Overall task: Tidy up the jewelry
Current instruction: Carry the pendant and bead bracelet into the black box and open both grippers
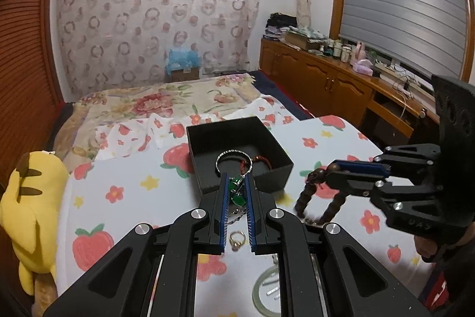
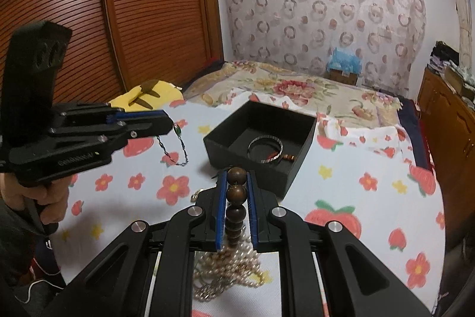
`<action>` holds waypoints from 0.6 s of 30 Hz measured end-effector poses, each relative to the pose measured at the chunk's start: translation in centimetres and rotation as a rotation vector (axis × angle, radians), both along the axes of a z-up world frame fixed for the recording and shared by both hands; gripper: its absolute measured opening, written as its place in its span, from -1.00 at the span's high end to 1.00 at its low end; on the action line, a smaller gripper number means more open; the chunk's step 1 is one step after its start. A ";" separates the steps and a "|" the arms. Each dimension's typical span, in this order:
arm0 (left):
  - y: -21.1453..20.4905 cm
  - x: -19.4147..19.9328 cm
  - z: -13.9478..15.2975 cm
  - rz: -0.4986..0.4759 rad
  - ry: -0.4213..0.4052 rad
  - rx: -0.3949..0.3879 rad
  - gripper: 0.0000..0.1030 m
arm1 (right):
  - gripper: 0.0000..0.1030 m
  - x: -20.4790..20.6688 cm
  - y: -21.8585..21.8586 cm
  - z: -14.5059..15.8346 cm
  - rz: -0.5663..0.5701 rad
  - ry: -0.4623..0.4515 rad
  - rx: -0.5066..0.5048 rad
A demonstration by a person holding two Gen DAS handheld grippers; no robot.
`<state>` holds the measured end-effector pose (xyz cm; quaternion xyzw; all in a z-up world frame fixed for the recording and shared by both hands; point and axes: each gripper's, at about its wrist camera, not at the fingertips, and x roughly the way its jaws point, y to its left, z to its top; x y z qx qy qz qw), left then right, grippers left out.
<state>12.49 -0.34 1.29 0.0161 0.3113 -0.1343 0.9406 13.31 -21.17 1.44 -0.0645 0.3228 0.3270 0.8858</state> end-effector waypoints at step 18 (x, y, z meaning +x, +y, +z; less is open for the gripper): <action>0.7 5.5 1.3 0.018 -0.020 -0.032 0.82 | 0.71 8.7 0.4 3.3 -0.005 -0.048 0.052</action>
